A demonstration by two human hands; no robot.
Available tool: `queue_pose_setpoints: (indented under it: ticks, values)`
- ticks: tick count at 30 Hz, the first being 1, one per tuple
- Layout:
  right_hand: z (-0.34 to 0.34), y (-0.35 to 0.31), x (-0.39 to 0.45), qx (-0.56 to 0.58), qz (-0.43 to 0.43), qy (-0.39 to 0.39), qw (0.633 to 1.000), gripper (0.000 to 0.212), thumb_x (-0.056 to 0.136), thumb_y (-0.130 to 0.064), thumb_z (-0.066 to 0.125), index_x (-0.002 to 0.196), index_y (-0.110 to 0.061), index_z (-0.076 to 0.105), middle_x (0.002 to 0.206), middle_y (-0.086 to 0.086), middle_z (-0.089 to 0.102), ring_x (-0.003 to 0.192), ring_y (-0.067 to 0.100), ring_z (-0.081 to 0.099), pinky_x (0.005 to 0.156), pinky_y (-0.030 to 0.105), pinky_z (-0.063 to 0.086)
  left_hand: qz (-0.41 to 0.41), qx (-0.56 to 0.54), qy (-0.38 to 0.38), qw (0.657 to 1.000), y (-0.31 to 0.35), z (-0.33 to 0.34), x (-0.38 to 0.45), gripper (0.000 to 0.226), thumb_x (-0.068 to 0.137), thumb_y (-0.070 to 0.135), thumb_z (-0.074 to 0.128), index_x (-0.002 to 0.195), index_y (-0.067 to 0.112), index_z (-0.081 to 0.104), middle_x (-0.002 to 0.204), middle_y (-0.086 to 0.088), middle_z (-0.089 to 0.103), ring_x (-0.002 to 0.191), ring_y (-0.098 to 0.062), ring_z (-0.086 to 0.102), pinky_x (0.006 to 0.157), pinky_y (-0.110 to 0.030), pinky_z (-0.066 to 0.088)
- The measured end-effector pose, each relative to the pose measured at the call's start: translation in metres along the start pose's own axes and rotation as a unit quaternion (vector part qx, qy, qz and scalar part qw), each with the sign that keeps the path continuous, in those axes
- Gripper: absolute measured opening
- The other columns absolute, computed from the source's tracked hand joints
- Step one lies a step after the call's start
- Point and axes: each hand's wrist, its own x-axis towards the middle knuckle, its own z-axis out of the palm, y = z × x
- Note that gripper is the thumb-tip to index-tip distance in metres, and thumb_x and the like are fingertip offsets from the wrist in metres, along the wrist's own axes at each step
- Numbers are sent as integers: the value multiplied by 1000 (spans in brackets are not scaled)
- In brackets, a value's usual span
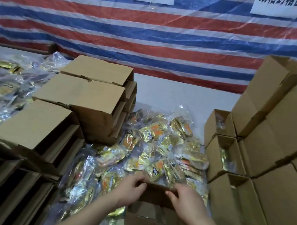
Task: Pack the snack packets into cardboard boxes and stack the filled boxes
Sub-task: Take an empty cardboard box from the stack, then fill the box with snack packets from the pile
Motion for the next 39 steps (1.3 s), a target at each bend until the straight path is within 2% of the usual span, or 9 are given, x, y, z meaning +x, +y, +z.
queue_pose_setpoints:
  ticks: [5,10,13,16,21,24,30,35,39]
  values:
    - [31,-3,-10,-4,5,5,1000,23,96,-52,52,85,-32,51,88,-9,58,83,11,57,62,25,41,-25,-25,-10,999,-32,21,-8,16,101,30,50,101,34,65,101,15,66,96,1,60,91,-28,53]
    - [33,-7,-7,-26,1,10,1000,21,96,-54,48,92,-35,54,90,-12,56,81,8,52,65,25,41,-32,-51,-1,998,-38,25,-3,16,101,32,49,101,36,64,101,15,65,95,0,60,81,-21,54]
    - [29,-5,-5,-34,-3,-1,999,29,94,-58,46,97,-33,60,85,-14,55,78,7,52,65,25,43,-22,-66,-9,998,-38,17,3,17,103,35,46,105,37,63,107,18,63,102,-3,59,81,-16,49]
    - [23,-5,-4,-39,-3,-8,999,38,90,-67,43,91,-33,59,79,-15,51,75,7,51,65,27,40,-28,-75,49,996,-41,-6,18,18,104,37,44,108,35,61,107,14,65,102,-7,60,86,-20,49]
    - [12,-8,2,-35,-4,11,999,52,88,-75,33,74,-29,53,72,-12,51,69,3,49,60,27,34,-85,133,171,972,-67,-55,67,41,100,30,51,136,10,52,130,-6,60,112,-21,59,94,-35,48]
    - [5,-11,8,-16,3,29,999,54,91,-72,32,79,-28,59,76,-11,56,71,3,52,60,25,39,-131,229,129,956,-84,-75,96,50,98,33,53,140,7,44,136,-13,52,120,-28,54,100,-38,45]
    - [-1,-18,20,25,33,39,998,52,95,-68,30,89,-30,66,82,-14,61,76,0,55,72,28,51,-169,304,110,931,-111,-85,128,38,104,38,37,127,10,51,125,-15,54,109,-28,56,91,-37,48]
    - [0,-22,28,44,42,49,997,46,96,-65,33,80,-31,60,75,-12,59,70,0,54,65,27,48,-195,237,97,947,-133,-86,135,77,86,60,64,137,7,41,133,-15,55,118,-33,56,91,-38,50]
    - [4,-25,33,62,50,42,996,45,96,-62,36,76,-29,58,74,-11,57,70,4,54,64,30,47,-192,283,78,936,-135,-78,137,104,74,65,75,147,6,31,146,-15,44,132,-32,46,103,-39,44]
